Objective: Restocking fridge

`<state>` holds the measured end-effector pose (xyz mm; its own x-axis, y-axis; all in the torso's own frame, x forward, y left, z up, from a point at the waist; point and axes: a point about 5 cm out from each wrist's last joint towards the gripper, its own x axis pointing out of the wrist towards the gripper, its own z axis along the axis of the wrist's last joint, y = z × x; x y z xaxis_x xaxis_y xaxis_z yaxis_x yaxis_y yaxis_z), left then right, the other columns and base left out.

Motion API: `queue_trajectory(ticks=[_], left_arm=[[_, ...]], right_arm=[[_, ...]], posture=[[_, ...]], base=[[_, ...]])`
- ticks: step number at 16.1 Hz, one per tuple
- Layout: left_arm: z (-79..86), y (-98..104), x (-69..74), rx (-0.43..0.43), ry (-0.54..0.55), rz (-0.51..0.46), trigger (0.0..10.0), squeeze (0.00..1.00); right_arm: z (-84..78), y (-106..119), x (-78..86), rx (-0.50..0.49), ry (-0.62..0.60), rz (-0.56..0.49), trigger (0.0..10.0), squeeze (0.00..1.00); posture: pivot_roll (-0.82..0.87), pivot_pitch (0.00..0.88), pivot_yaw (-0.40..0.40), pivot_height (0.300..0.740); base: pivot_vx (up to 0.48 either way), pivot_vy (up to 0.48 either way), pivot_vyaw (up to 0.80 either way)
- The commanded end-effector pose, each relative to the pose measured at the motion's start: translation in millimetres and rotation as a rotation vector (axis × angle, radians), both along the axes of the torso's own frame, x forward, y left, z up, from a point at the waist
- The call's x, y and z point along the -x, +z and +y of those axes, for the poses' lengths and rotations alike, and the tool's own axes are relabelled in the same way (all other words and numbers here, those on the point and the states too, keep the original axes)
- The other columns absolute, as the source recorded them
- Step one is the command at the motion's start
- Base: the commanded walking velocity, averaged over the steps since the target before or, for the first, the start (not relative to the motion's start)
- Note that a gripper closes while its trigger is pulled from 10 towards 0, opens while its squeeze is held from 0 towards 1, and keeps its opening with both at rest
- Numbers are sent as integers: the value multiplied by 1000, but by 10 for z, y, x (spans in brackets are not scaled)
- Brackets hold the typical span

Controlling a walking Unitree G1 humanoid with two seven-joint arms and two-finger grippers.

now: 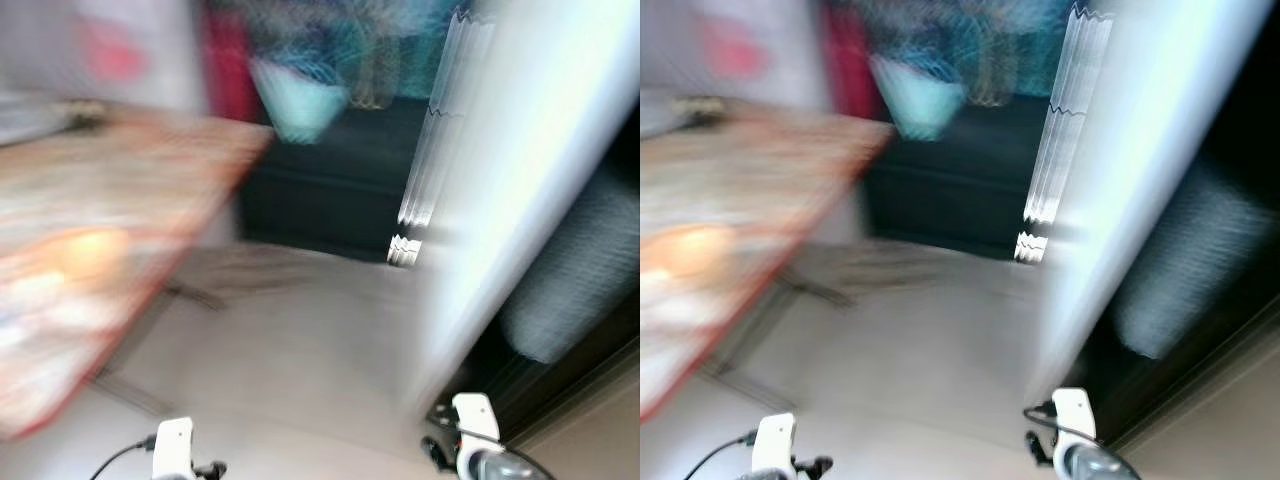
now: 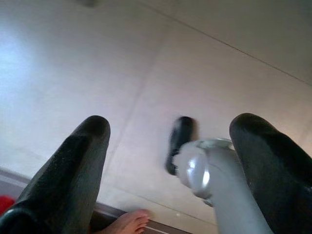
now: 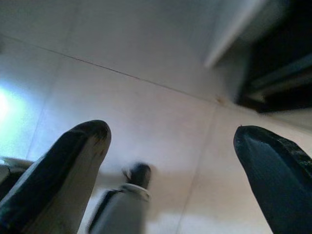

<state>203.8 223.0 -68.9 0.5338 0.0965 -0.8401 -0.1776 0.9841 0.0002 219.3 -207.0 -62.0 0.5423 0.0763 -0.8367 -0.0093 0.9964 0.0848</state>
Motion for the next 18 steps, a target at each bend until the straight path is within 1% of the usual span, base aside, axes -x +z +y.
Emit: queue_trajectory(ticks=[1, 2, 6, 10, 11, 15, 17, 18], left_arm=[[-79, -37, 35, 21, -7, 21, 10000, 0], [-75, -38, 38, 19, -7, 22, 10000, 0], [-34, -62, 100, 0, -11, 38, 10000, 0], [-1, -97, 186, -18, 14, 36, 10000, 0], [5, -128, 255, -20, 17, 47, 10000, 0], [12, -214, 460, -24, 18, 86, 10000, 0], [26, -252, 569, -27, 31, 102, 10000, 0], [37, -260, 599, -29, 29, 106, 10000, 0]], right_arm=[[-52, -34, 75, 10, -5, 22, 10000, 0], [-49, -36, 77, 10, -2, 23, 10000, 0], [-33, -68, 129, 21, 24, 39, 10000, 0], [-17, -122, 220, 24, 22, 60, 10000, 0], [-16, -156, 288, 25, 31, 76, 10000, 0], [-10, -243, 475, 38, 74, 111, 10000, 0], [-7, -286, 575, 47, 78, 126, 10000, 0], [3, -300, 606, 43, 80, 133, 10000, 0]], posture=[[63, 0, -55, 740], [65, 0, -54, 740], [78, 0, -48, 740], [101, 0, -41, 740], [107, 0, -35, 740], [111, 0, -37, 740], [119, 0, -39, 740], [117, 0, -35, 740]], base=[[0, 296, 800], [0, 292, 800], [0, 0, 800], [0, 0, 0], [0, 0, 0], [0, 0, 0], [0, 0, 800], [0, 0, 800]])
